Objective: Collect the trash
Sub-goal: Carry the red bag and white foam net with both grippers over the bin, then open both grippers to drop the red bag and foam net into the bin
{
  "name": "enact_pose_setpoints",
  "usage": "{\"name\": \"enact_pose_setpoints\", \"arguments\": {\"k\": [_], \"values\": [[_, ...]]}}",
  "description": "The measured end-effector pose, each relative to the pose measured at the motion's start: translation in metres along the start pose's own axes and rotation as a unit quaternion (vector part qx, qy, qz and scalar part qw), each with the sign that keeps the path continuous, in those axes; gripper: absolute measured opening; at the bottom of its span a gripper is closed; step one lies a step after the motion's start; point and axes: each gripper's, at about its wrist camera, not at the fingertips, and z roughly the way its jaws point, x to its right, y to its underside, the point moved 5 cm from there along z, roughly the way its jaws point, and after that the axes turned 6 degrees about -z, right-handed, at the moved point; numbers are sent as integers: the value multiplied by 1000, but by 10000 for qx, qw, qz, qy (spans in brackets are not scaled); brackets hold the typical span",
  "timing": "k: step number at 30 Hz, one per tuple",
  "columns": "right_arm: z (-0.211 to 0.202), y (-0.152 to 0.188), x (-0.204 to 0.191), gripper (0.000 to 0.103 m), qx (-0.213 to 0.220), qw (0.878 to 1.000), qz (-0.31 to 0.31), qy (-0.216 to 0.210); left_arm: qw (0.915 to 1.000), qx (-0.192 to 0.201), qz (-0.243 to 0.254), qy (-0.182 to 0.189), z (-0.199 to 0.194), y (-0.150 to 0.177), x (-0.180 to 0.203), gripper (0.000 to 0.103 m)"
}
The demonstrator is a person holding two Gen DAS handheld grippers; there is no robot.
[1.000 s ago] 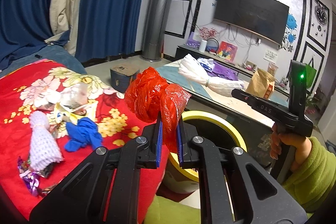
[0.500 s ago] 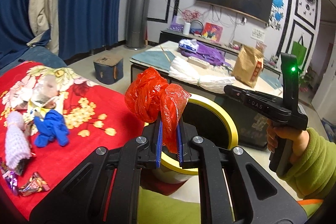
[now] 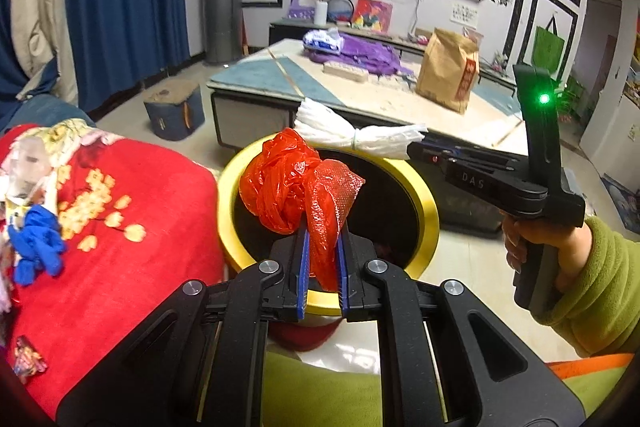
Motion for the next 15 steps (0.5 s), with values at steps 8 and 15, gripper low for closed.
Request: {"name": "enact_pose_setpoints", "arguments": {"k": [8, 15], "values": [[12, 13, 8, 7, -198, 9997, 157, 29, 9995, -276, 37, 141, 23, 2, 1, 7], [18, 18, 11, 7, -304, 9992, 241, -8, 9988, -457, 10, 194, 40, -2, -3, 7]]}}
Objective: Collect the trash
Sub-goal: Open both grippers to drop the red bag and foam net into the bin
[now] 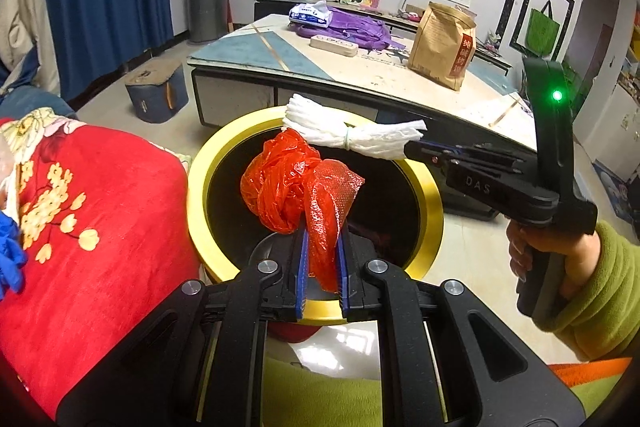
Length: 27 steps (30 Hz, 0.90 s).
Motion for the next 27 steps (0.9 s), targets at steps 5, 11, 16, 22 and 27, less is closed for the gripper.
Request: {"name": "enact_pose_setpoints", "arguments": {"k": [5, 11, 16, 22, 27], "values": [[5, 5, 1, 7, -76, 10000, 47, -25, 10000, -54, 37, -62, 7, 0, 0, 7], [4, 5, 2, 11, -62, 9999, 68, -55, 9999, 2, -18, -134, 10, -2, 0, 20], [2, 4, 1, 30, 9, 9999, 91, -74, 9993, 202, -213, -217, 1, -8, -10, 60], [-4, -2, -3, 44, 158, 9998, 92, -109, 9970, 504, -461, -366, -17, -13, -20, 92], [-11, -8, -10, 54, 314, 9994, 52, -153, 9938, 788, -576, -534, -36, -16, -28, 92]]}}
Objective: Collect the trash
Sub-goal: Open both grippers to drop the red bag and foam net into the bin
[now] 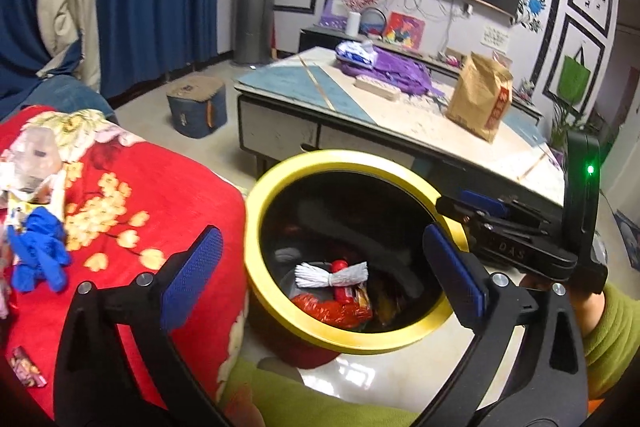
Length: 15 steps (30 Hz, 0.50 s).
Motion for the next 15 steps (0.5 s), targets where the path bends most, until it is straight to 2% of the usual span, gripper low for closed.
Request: {"name": "enact_pose_setpoints", "arguments": {"k": [6, 15], "values": [[-7, -7, -11, 61, 123, 9999, -90, -66, 9993, 230, -117, -260, -17, -7, -10, 92], [-18, -17, -31, 65, 275, 9991, -254, -189, 9961, 570, -353, -581, -43, -16, -31, 92]]}}
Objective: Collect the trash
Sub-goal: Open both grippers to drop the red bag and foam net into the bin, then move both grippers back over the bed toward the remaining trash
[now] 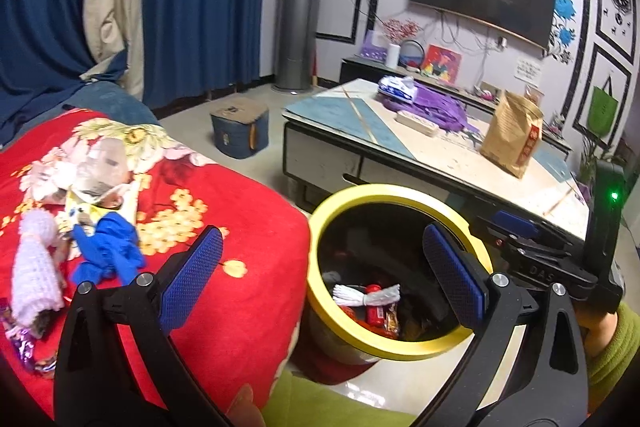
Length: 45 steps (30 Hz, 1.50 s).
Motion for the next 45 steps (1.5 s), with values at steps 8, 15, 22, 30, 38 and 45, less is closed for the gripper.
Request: {"name": "enact_pose_setpoints", "arguments": {"k": [8, 15, 22, 30, 38, 45], "values": [[-4, -12, -30, 70, 86, 9994, -273, -207, 9990, 275, -219, -275, -17, -9, -22, 92], [-7, -21, -55, 74, 117, 9979, -518, -383, 9969, 453, -406, -499, -33, -14, -39, 92], [-10, -32, -83, 75, 166, 9950, -785, -600, 9930, 651, -621, -768, -49, -17, -60, 92], [-11, -42, -123, 78, 186, 9891, -1136, -913, 9861, 868, -911, -1089, -69, -21, -90, 92], [-10, -48, -168, 78, 167, 9803, -1514, -1255, 9785, 1007, -1207, -1337, -84, -21, -121, 92], [-8, -50, -203, 78, 134, 9715, -1815, -1522, 9708, 1087, -1397, -1621, -95, -22, -146, 92]]}}
